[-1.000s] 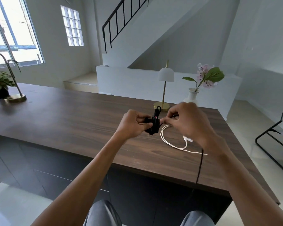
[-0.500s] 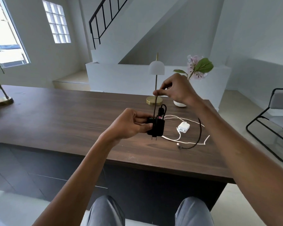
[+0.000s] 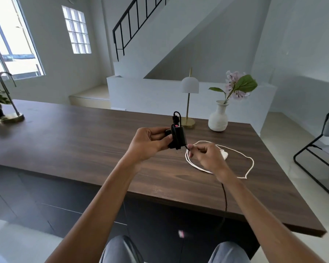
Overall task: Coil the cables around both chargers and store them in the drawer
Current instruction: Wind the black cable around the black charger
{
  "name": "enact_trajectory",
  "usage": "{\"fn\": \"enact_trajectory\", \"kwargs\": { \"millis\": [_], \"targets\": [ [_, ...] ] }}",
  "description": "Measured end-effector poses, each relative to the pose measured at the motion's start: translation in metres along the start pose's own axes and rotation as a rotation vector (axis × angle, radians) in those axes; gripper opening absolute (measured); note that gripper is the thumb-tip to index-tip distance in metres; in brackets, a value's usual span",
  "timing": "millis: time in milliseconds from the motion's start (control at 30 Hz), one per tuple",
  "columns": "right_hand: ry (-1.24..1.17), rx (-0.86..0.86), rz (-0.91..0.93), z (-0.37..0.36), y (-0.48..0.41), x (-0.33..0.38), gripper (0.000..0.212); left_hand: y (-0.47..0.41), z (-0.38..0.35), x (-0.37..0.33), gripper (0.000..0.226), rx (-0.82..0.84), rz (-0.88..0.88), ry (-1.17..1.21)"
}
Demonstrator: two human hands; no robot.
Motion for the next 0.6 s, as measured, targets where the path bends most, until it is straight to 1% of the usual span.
{"fn": "enact_trajectory", "kwargs": {
  "millis": [200,333,400,467,533,600],
  "targets": [
    [-0.014,0.041,0.021,-0.026,0.035,0.023,0.044,-0.008,0.022,0.016,0.026,-0.189,0.056,0.134],
    [-0.062,0.046,0.023,-0.026,0.044,0.033,0.042,-0.008,0.026,0.020,0.027,-0.232,0.063,0.114],
    [-0.050,0.051,0.052,-0.023,0.045,0.041,0.041,-0.007,0.026,0.021,0.027,-0.260,0.060,0.086],
    [-0.017,0.080,0.086,-0.018,0.044,0.051,0.040,-0.007,0.028,0.021,0.029,-0.308,0.044,-0.003],
    [0.039,0.121,0.116,-0.009,0.038,0.060,0.039,-0.008,0.030,0.020,0.031,-0.366,0.007,-0.160],
    [0.081,0.167,0.151,0.001,0.032,0.072,0.037,-0.005,0.025,0.014,0.034,-0.382,-0.044,-0.338]
  ]
}}
Point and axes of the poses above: each hand's wrist, its own y-axis away from the middle knuckle, its own z-axis out of the back of the hand, x = y × z, the point moved 10 cm from there along -y, towards the middle knuckle, and after that the axes turned 7 degrees about z, right-handed, at the moved point
